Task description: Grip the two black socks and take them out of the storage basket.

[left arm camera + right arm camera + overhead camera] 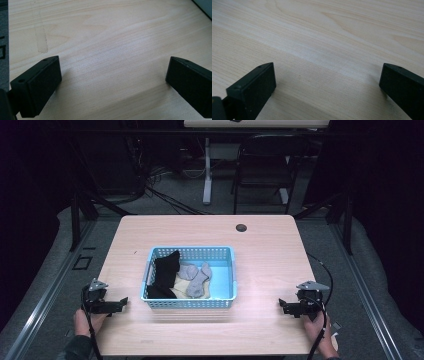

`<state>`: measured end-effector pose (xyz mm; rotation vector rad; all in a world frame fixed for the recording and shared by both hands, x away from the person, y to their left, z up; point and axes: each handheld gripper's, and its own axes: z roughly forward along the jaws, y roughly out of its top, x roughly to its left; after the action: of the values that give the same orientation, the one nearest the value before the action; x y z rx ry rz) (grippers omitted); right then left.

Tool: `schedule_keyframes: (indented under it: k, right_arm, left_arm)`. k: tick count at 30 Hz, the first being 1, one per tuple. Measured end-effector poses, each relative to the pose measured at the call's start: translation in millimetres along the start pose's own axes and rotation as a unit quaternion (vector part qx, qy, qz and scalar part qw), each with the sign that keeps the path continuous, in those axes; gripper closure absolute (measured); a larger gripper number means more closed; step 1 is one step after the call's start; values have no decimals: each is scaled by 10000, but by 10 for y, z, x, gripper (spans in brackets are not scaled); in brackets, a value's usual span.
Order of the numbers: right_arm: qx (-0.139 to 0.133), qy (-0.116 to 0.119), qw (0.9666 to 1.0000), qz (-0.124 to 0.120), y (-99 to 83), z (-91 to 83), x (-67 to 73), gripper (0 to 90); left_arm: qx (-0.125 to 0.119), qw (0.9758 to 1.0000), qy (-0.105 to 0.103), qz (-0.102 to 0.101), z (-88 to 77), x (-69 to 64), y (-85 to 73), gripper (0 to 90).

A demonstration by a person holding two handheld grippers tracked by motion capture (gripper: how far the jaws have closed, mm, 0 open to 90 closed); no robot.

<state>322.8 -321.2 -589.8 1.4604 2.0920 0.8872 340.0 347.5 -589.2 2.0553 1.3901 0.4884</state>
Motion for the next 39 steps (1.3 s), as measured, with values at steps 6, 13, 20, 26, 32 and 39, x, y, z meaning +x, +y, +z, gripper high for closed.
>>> schedule_keyframes:
  k: [6, 13, 20, 26, 32, 39]
  right_arm:
    - [0, 2, 10000, 0, 0, 0, 0, 0]
    - [0, 1, 10000, -1, 0, 0, -1, 0]
    - [-2, 1, 10000, -1, 0, 1, -1, 0]
    - [1, -1, 10000, -2, 1, 1, 0, 0]
    - [-1, 3, 10000, -1, 1, 1, 0, 0]
    - [1, 7, 10000, -4, 1, 1, -1, 0]
  left_arm:
    - [-119, 9997, -207, -60, -142, 40, 128, 0]
    - [-360, 9980, -514, 6, -365, 1, 364, 0]
    - [-396, 9971, -629, 143, -418, -40, 533, 0]
    - [-414, 9956, -813, 212, -459, -109, 713, 0]
    - [-427, 9935, -903, 545, -549, -235, 968, 0]
    - [-437, 9900, -1003, 893, -558, -421, 1314, 0]
